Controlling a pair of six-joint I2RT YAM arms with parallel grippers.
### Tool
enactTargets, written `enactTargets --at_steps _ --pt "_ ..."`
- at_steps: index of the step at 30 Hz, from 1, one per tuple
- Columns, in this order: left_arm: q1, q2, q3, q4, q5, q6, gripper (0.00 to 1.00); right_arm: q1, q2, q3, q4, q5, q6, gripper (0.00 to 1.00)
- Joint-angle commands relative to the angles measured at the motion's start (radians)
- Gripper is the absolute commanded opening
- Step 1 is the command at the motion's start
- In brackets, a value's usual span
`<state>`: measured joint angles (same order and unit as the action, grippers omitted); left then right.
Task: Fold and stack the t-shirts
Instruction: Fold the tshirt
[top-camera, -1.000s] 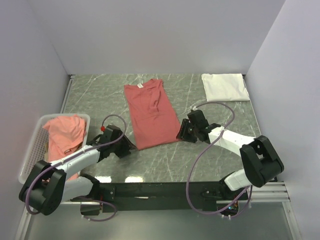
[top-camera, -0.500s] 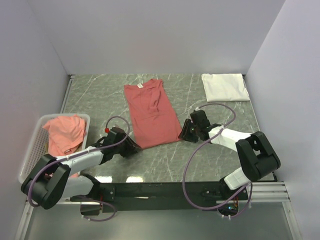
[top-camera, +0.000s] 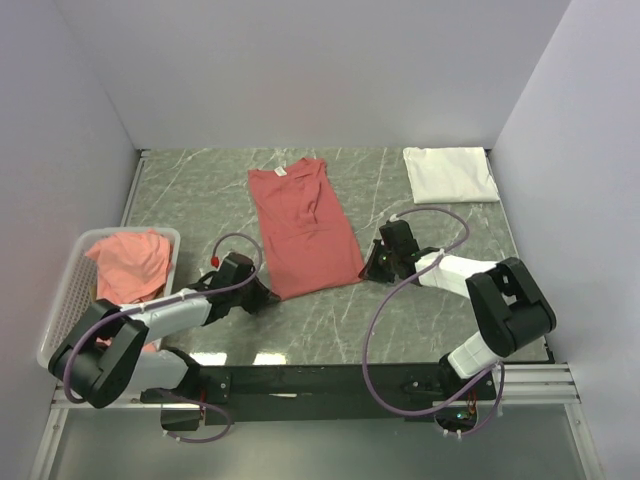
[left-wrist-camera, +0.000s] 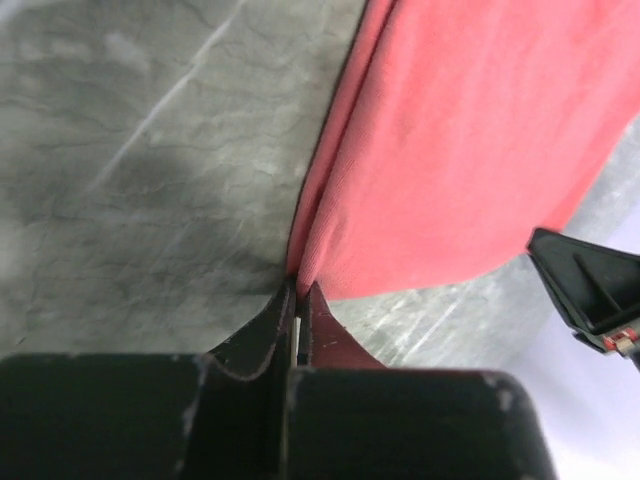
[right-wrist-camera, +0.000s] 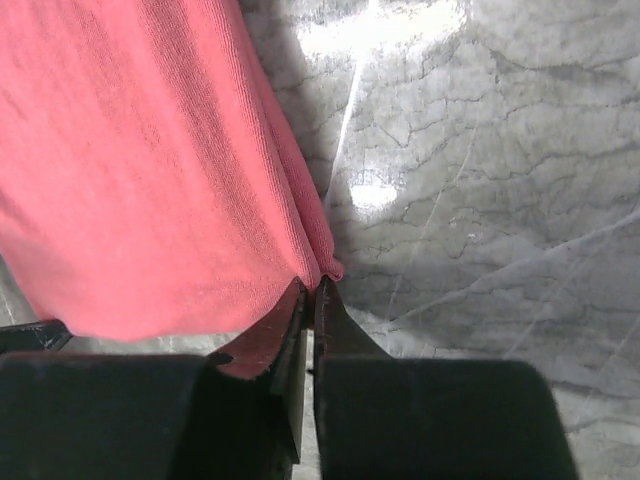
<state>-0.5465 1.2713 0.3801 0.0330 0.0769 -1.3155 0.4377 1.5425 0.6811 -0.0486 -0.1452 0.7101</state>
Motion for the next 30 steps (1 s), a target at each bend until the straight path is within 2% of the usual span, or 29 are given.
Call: enactTargets --at_steps 1,4,10,14,18,26,30 --pt "-0.003 -0.026 0.077 -0.181 -0.074 0.048 0.01 -0.004 -0.024 -0.015 -0.037 0.006 -0.018 0.02" --pt "-0.001 -0.067 0.109 -0.29 -0.074 0.068 0.01 -0.005 -0.092 -0.057 -0.065 0.009 -0.031 0.0" --pt "-0.004 -0.2 0.03 -0.396 -0.086 0.047 0.01 0.015 -0.278 -0.222 -0.069 -0.044 0.003 0.0" --pt "-0.033 -0.337 -0.032 -0.481 -0.074 0.035 0.01 0.108 -0.404 -0.313 -0.106 -0.022 0.058 0.0" --pt "-0.07 -0.403 -0.056 -0.536 -0.074 0.027 0.01 0.214 -0.522 -0.382 -0.14 0.029 0.156 0.0" --pt "-0.079 -0.444 -0.093 -0.547 -0.062 0.035 0.01 0.243 -0.605 -0.391 -0.192 0.071 0.198 0.0" --pt "-0.079 -0.458 -0.09 -0.545 -0.065 0.047 0.01 0.245 -0.633 -0.387 -0.198 0.081 0.193 0.07"
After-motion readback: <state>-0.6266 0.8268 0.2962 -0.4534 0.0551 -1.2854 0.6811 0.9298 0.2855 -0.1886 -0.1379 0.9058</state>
